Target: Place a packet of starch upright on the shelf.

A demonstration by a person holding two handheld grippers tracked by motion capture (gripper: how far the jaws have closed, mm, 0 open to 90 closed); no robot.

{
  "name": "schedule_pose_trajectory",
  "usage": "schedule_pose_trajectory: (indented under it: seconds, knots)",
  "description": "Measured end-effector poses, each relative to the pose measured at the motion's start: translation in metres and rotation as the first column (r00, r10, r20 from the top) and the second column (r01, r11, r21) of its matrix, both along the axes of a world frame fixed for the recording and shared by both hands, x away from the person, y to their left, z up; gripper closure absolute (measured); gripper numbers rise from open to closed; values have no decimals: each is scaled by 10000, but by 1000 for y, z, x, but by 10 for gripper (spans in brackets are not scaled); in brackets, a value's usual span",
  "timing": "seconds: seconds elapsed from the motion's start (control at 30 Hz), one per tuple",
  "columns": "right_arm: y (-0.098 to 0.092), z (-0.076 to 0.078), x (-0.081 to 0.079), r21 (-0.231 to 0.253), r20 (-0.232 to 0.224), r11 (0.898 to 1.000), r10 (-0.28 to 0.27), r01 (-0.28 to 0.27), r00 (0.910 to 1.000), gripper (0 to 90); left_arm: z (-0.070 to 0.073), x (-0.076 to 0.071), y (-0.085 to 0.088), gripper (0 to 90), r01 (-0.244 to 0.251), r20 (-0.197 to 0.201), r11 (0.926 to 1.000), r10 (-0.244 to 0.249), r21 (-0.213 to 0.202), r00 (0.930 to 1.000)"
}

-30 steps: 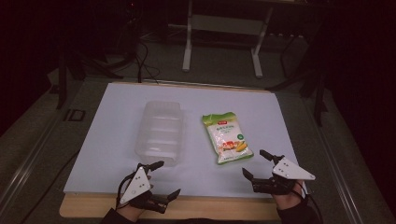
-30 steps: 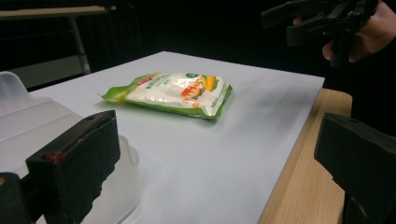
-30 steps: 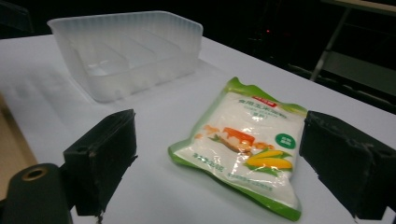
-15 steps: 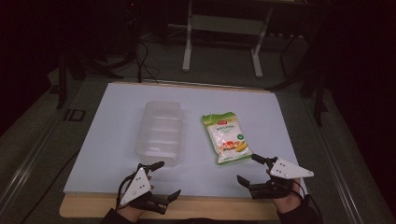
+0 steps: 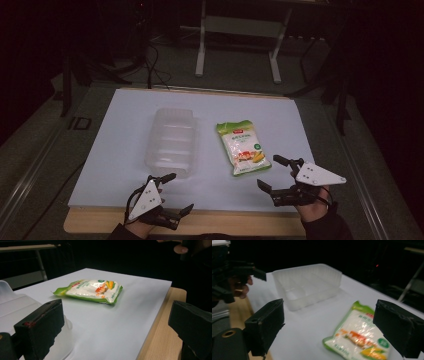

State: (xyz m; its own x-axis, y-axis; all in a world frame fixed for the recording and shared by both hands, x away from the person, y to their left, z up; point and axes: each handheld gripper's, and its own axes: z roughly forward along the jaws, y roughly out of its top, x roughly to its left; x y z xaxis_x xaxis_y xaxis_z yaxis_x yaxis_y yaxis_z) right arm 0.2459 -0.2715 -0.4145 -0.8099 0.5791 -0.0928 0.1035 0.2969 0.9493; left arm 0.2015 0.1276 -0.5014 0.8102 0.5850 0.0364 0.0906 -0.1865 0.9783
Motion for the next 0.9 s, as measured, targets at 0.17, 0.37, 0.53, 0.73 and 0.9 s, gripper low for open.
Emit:
schedule_pose_trajectory:
  seconds: [0.17, 0.37, 0.53, 0.73, 0.9]
  knots:
    - [-1, 16, 6, 194, 167, 9998, -86, 82, 9998, 100, 0, -1, 0, 7, 29, 24, 10000, -29, -45, 10000]
    - [4, 37, 19, 529, 43, 9986, 32, -34, 10000, 100, 0, -1, -1, 7, 83, 31, 10000, -83, -11, 10000]
    - [4, 45, 33, 611, 258, 9977, -313, 297, 9992, 100, 0, -2, -2, 7, 104, 57, 9999, -105, 94, 9999]
    - [3, 47, 59, 688, 48, 9952, -704, 699, 9975, 100, 0, -2, -2, 6, 91, 62, 9999, -92, 115, 9999]
    - [4, 44, 81, 572, 33, 9926, -1078, 1074, 9942, 100, 1, -3, -1, 7, 72, 81, 10000, -73, 52, 9999]
